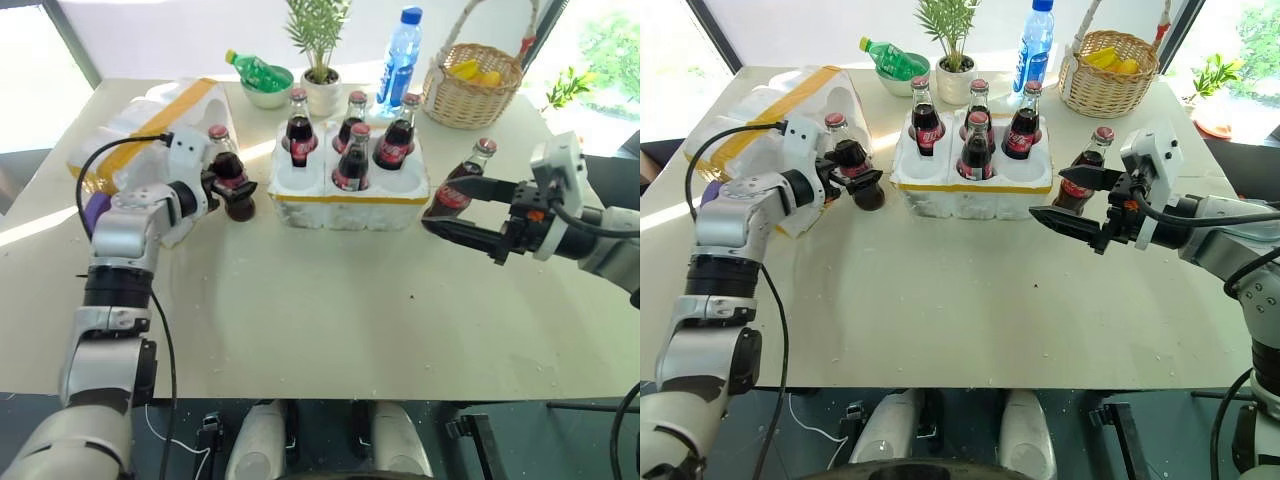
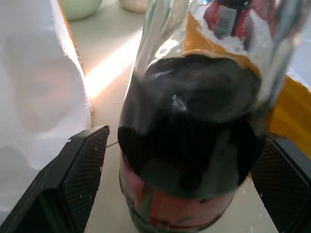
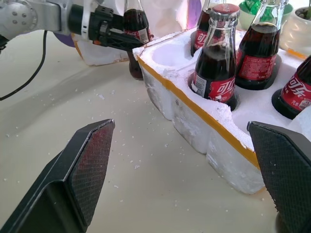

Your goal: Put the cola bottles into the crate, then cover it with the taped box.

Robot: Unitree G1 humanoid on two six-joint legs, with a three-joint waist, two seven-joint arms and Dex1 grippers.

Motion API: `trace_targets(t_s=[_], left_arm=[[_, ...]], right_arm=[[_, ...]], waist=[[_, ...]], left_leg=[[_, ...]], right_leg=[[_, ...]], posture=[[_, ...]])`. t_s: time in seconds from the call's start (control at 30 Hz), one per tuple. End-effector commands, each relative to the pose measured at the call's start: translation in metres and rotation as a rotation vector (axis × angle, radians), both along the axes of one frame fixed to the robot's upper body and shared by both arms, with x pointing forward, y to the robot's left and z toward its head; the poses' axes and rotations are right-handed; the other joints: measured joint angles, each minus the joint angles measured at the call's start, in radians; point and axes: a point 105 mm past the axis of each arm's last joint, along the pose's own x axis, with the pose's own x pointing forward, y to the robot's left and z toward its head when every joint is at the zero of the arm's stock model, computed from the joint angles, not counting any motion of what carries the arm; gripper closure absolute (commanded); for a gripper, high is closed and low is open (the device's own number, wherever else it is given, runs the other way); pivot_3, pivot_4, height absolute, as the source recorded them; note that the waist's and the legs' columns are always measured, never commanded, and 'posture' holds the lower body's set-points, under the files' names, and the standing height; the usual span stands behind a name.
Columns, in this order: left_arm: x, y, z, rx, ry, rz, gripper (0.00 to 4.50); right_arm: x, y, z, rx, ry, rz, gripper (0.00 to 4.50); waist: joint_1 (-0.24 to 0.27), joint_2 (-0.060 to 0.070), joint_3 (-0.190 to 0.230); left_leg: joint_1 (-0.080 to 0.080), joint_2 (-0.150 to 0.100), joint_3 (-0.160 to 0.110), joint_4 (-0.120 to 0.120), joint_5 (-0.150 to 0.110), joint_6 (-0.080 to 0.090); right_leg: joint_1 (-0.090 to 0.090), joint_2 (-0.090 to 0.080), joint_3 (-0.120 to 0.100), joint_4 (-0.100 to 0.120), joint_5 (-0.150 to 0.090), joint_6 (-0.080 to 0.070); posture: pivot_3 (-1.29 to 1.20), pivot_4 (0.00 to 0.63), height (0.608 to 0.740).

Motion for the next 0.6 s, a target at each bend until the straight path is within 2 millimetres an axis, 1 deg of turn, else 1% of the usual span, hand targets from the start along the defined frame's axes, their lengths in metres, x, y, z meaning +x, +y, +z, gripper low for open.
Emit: trace_targets(t_s=[0.03, 0.13, 0.23, 0.3, 0.33, 0.47, 0.53, 0.6], left_arm=[[0.007, 0.004, -0.001, 0.002, -0.013, 0.007, 0.59], [0.003, 0.010, 0.004, 0.003, -0.019, -0.005, 1.73], [-0.007, 0.019, 0.014, 0.018, -0.020, -0.028, 1.68], [-0.020, 0.020, 0.037, -0.013, -0.040, -0.089, 1.68], [-0.028, 0.018, 0.052, -0.039, -0.054, -0.133, 1.68], [-0.053, 0.004, 0.106, -0.126, -0.102, -0.300, 1.68], [-0.057, -0.003, 0.125, -0.158, -0.120, -0.349, 1.68], [-0.055, -0.014, 0.140, -0.183, -0.138, -0.390, 1.68]], right_arm=[[-0.002, 0.000, 0.014, 0.016, -0.060, 0.002, 0.00], [-0.002, 0.000, 0.014, 0.020, -0.062, -0.002, 0.00], [-0.002, -0.001, 0.013, 0.020, -0.062, -0.007, 0.00], [-0.003, -0.002, 0.013, 0.021, -0.061, -0.013, 0.00], [-0.003, -0.002, 0.012, 0.020, -0.061, -0.016, 0.00], [-0.003, -0.003, 0.011, 0.019, -0.063, -0.023, 0.00], [-0.003, -0.003, 0.011, 0.020, -0.064, -0.027, 0.00], [-0.004, -0.003, 0.010, 0.018, -0.066, -0.031, 0.00]], waist=[[-0.001, 0.000, 0.000], [-0.002, 0.000, 0.000], [-0.006, 0.000, 0.000], [-0.010, 0.000, 0.000], [-0.010, 0.000, 0.001], [0.002, -0.001, 0.001], [0.012, -0.002, 0.001], [0.022, -0.002, 0.001]], left_leg=[[0.000, 0.000, 0.000, 0.000, 0.000, 0.000], [0.000, 0.000, 0.000, 0.000, 0.000, 0.000], [0.000, 0.000, 0.000, 0.000, 0.000, 0.000], [0.000, 0.001, 0.001, -0.001, 0.000, 0.000], [0.000, 0.001, 0.001, -0.001, 0.000, 0.000], [-0.003, 0.001, 0.000, -0.001, 0.000, 0.000], [-0.005, 0.000, -0.001, 0.000, 0.000, 0.000], [-0.005, 0.000, -0.001, 0.001, 0.000, 0.000]], right_leg=[[0.000, 0.000, 0.000, 0.000, 0.000, 0.000], [0.000, 0.000, 0.000, 0.000, 0.000, 0.000], [0.000, 0.000, 0.000, 0.000, 0.000, 0.000], [-0.001, 0.000, 0.000, 0.000, 0.000, 0.000], [-0.002, 0.000, 0.000, 0.000, 0.000, 0.000], [-0.004, 0.000, 0.000, 0.000, 0.000, 0.000], [-0.004, 0.000, -0.001, 0.000, 0.000, 0.000], [-0.003, 0.000, -0.001, -0.001, 0.000, 0.000]], posture=[[0.00, 0.150, 0.740], [0.00, 0.150, 0.740], [0.00, 0.150, 0.740], [0.00, 0.150, 0.740], [0.00, 0.150, 0.740], [0.00, 0.150, 0.740], [0.00, 0.150, 0.740], [0.00, 0.150, 0.740]])
